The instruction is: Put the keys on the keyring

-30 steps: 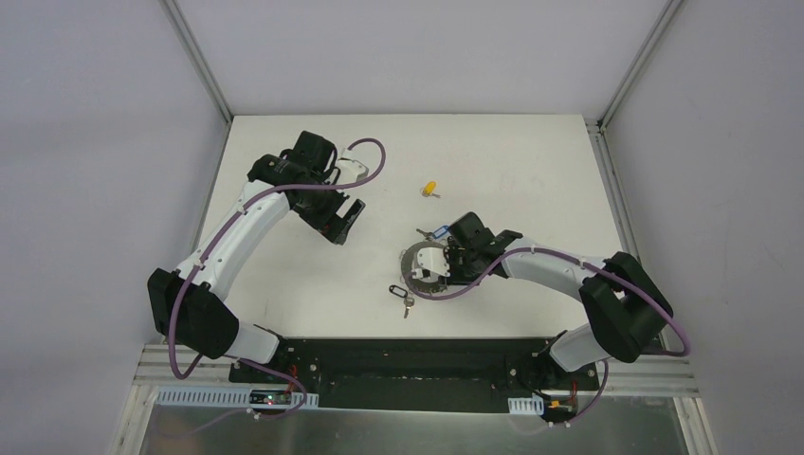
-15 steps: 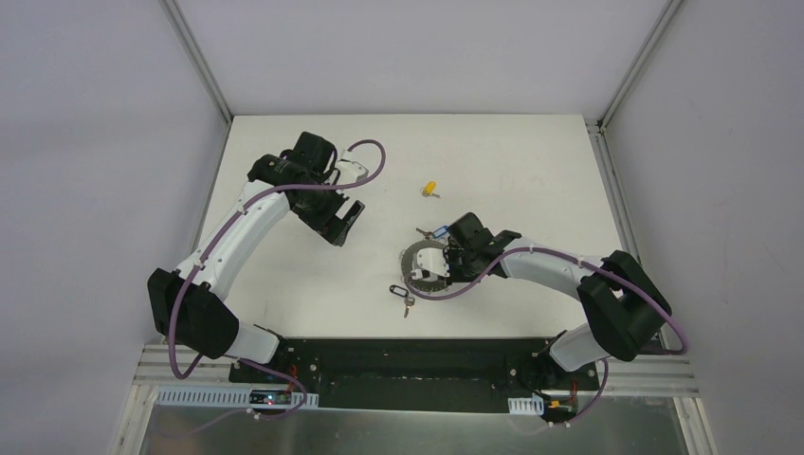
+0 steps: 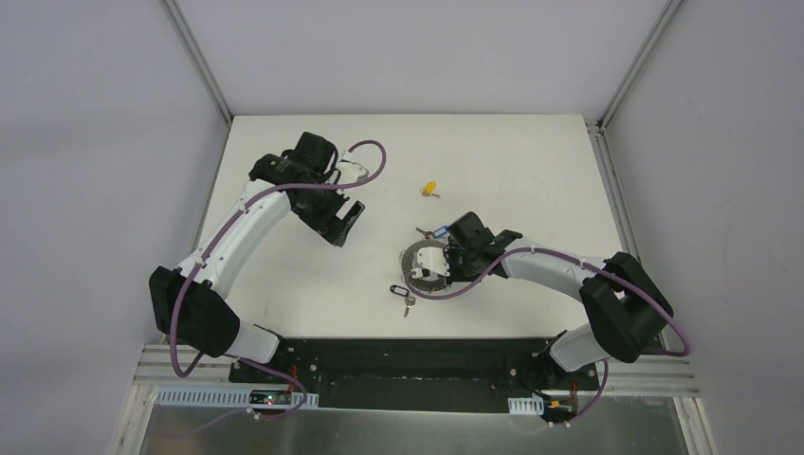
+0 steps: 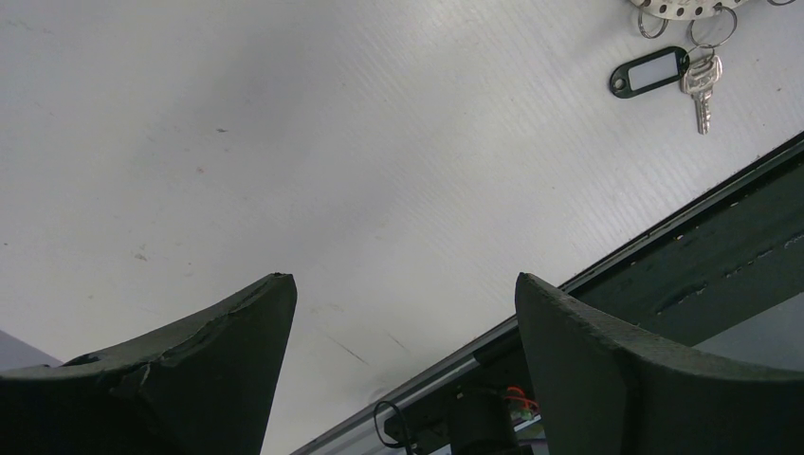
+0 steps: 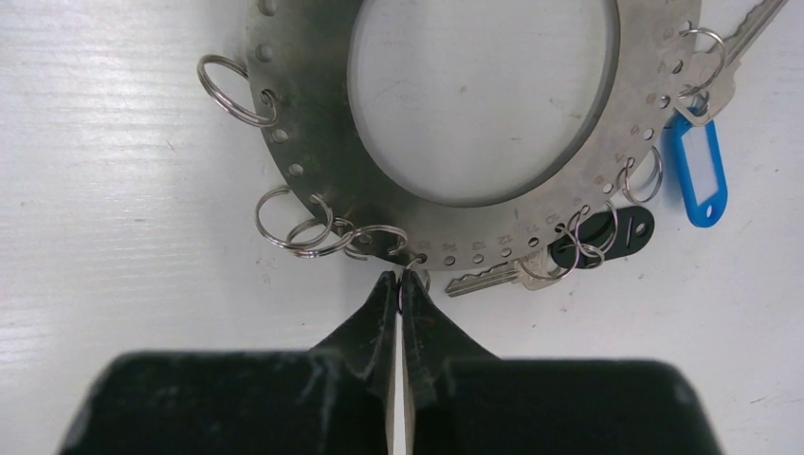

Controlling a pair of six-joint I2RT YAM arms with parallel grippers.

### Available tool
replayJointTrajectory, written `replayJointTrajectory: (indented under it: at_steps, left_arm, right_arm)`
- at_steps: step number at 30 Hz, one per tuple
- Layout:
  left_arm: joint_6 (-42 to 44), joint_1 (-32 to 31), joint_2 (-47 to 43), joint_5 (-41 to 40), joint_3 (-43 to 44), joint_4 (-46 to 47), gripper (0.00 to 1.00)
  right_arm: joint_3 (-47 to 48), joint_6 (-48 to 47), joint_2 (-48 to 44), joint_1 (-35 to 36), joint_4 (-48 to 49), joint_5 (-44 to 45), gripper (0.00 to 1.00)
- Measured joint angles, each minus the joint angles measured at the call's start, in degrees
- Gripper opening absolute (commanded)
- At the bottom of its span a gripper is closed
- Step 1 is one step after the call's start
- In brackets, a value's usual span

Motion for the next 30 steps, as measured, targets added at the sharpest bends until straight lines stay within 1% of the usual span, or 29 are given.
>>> replayJointTrajectory:
  at_steps: [8,16,19,24,30]
  left_arm:
    - [0.28,0.0,0.33,0.9,0.04,-0.66,0.88]
    - [1.55,0.0,0.33,6.67,0.5,-0.66,0.86]
    - [1.49,-0.02,0.31,10.64,0.55,0.63,0.85]
    - [0.98,-0.24,0.17,17.97,0.55,4.66,0.78]
    - [-1.51,-3.78,-0.13,26.51,0.76,11.41,0.71]
  right_arm:
    - [1.27,1.22,-1.88,-0.11,-1.99,-0.35,0.0]
    - [3.54,4.09,-5.42,-2.25,-4.28,-4.15,0.0]
    - [4.42,5.95,-7.08,-4.02,-4.85,-7.21,0.0]
    - [7.56,10.54,-10.1,-8.04,-5.11,-15.17,0.0]
    - [11.19,17.62,-12.35,-11.63,-4.13,-24.83,0.0]
